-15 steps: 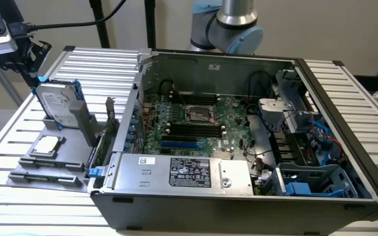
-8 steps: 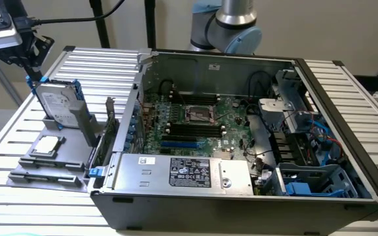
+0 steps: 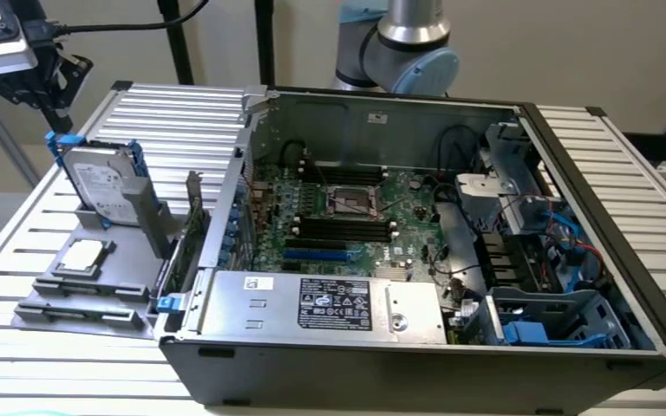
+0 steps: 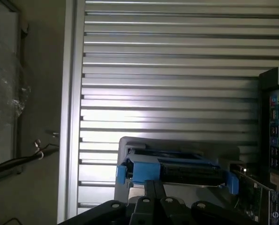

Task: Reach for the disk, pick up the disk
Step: 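Pick up the disk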

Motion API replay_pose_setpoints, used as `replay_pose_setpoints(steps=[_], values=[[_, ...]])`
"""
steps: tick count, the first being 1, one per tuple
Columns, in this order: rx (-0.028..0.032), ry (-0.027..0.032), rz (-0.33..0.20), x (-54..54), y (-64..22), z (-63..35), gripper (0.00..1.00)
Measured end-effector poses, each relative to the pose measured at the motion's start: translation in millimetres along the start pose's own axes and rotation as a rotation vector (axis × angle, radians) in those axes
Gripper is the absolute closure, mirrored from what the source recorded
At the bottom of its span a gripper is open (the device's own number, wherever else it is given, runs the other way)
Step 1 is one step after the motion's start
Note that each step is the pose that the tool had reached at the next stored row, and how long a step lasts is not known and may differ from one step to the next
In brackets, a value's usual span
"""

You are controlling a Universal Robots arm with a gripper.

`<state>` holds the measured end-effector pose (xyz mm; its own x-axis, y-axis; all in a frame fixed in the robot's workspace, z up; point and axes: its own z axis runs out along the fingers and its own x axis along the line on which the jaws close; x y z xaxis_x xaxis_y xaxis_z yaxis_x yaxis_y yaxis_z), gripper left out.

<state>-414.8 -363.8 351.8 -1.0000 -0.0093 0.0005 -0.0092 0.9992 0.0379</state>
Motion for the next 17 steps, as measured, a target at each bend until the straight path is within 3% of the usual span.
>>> replay_pose_setpoints(steps=[11,17], values=[[0.0003,0.0003,-0.006,0.7,1.8,0.0,0.89],[0.0003,0.004,-0.105,0.7,2.0,0.0,0.89]])
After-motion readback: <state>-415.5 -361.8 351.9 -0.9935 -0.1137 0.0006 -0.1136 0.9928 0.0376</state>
